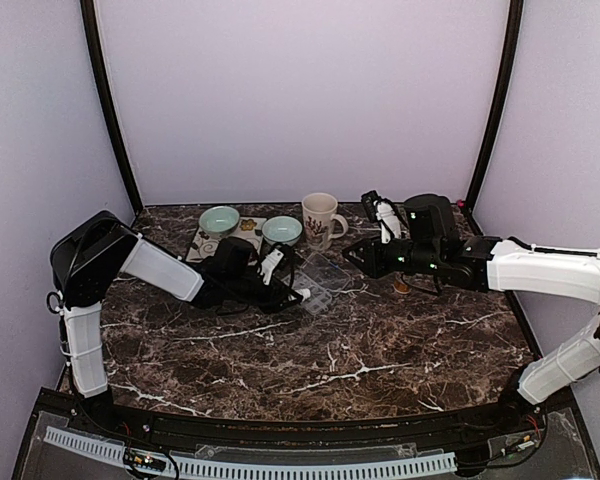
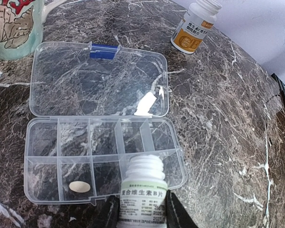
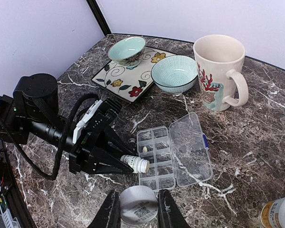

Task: Sort the pills into containers
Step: Pour the pill into the compartment of the pill container.

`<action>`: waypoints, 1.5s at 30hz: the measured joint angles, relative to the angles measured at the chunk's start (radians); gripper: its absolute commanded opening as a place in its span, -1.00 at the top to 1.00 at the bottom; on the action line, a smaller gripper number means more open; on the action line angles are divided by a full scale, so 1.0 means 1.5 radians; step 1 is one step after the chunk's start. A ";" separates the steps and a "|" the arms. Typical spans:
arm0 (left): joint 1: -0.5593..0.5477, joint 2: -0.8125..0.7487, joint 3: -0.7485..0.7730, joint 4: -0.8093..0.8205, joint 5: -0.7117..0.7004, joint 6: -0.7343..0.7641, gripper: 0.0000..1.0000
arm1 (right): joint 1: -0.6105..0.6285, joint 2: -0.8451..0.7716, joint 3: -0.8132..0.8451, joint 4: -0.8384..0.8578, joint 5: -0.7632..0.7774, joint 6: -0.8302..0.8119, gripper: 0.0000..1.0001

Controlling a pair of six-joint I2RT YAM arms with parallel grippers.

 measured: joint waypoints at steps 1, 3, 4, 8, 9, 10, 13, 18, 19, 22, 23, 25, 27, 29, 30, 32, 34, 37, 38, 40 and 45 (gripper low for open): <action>0.000 0.000 0.001 -0.003 0.000 0.002 1.00 | 0.000 0.000 0.000 0.000 0.000 0.000 1.00; 0.000 0.000 0.005 -0.010 -0.003 0.006 1.00 | 0.000 0.000 0.000 0.000 0.000 0.000 1.00; 0.000 0.000 0.008 -0.014 -0.004 0.007 1.00 | 0.000 0.000 0.000 0.000 0.000 0.000 1.00; -0.001 -0.003 0.010 -0.025 -0.007 0.016 1.00 | 0.000 0.000 0.000 0.000 0.000 0.000 1.00; -0.001 -0.004 0.011 -0.029 -0.009 0.019 1.00 | 0.000 0.000 0.000 -0.001 0.000 0.000 1.00; -0.002 -0.006 0.011 -0.033 -0.011 0.021 1.00 | 0.000 0.000 0.000 -0.001 0.000 0.000 1.00; -0.003 -0.008 0.017 -0.048 -0.014 0.027 1.00 | 0.000 0.000 0.000 -0.001 0.000 0.000 1.00; -0.003 -0.011 0.022 -0.067 -0.016 0.039 1.00 | 0.000 0.000 0.000 -0.001 -0.001 0.000 1.00; -0.003 -0.012 0.023 -0.070 -0.016 0.041 1.00 | 0.000 0.000 0.000 -0.001 0.000 0.000 1.00; -0.003 -0.013 0.027 -0.082 -0.017 0.045 1.00 | 0.000 0.000 0.000 -0.001 -0.001 0.000 1.00; -0.003 -0.013 0.029 -0.085 -0.018 0.047 1.00 | 0.000 0.000 0.000 -0.001 -0.001 0.000 1.00; -0.003 -0.016 0.029 -0.095 -0.020 0.050 1.00 | 0.000 0.000 0.000 -0.001 0.000 0.000 1.00; -0.003 -0.018 0.029 -0.101 -0.021 0.053 1.00 | 0.000 0.000 0.000 -0.001 -0.001 0.000 1.00; -0.003 -0.020 0.029 -0.106 -0.022 0.055 1.00 | 0.000 0.000 0.000 -0.001 -0.001 0.000 1.00; -0.004 -0.020 0.029 -0.108 -0.023 0.056 1.00 | 0.000 0.000 0.000 -0.001 -0.001 0.000 1.00; -0.004 -0.020 0.030 -0.109 -0.023 0.057 1.00 | 0.000 0.000 0.000 -0.001 -0.001 0.000 1.00; -0.006 -0.021 0.030 -0.111 -0.024 0.059 1.00 | 0.000 0.000 0.000 -0.001 -0.001 0.000 1.00; -0.006 -0.021 0.030 -0.114 -0.027 0.060 1.00 | 0.000 0.000 0.000 -0.001 -0.001 0.000 1.00; -0.006 -0.021 0.030 -0.114 -0.027 0.061 1.00 | 0.000 0.000 0.000 -0.001 -0.001 0.000 1.00; -0.007 -0.022 0.030 -0.114 -0.028 0.062 1.00 | 0.000 0.000 0.000 -0.001 -0.001 0.000 1.00; -0.007 -0.025 0.032 -0.127 -0.032 0.066 1.00 | 0.000 0.000 0.000 -0.001 -0.003 0.000 1.00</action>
